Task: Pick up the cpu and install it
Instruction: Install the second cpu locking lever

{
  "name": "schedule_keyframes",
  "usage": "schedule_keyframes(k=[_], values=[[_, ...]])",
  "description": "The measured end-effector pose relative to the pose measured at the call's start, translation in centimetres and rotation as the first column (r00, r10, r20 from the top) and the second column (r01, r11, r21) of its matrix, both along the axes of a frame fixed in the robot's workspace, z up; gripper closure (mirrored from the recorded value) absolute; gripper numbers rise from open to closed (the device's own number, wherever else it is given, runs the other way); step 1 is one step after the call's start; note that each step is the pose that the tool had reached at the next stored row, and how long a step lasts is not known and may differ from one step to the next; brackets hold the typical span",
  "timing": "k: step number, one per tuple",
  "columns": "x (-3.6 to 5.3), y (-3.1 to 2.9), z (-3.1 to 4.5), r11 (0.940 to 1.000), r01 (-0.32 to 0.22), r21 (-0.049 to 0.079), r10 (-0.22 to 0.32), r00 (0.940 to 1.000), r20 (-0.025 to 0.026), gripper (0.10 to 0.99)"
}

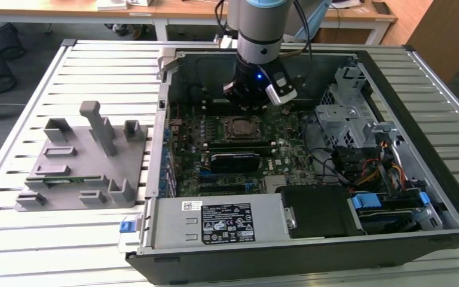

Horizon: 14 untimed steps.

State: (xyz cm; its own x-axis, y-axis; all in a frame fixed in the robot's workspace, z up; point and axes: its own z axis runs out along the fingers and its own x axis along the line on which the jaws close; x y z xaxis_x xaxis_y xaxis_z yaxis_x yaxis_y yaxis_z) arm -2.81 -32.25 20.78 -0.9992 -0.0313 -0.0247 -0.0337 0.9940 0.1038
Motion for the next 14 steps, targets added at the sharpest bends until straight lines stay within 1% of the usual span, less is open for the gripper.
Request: schedule_keyframes(k=[4,6,7,12,13,14], values=[[0.00,-0.10,0.00,1.0000,0.000,0.000,0.000,1.0000,0.0000,0.980],[0.00,-0.11,0.17,1.0000,0.000,0.000,0.000,1.0000,-0.0001,0.980],[0.00,-0.11,0.39,1.0000,0.000,0.000,0.000,1.0000,0.0000,0.980],[0.00,-0.11,2.37,1.0000,0.000,0.000,0.000,1.0000,0.0000,0.980],[0.00,-0.11,2.64,1.0000,0.000,0.000,0.000,1.0000,0.0000,0.980],[0.00,-0.12,2.75,1.0000,0.000,0.000,0.000,1.0000,0.0000,0.980]])
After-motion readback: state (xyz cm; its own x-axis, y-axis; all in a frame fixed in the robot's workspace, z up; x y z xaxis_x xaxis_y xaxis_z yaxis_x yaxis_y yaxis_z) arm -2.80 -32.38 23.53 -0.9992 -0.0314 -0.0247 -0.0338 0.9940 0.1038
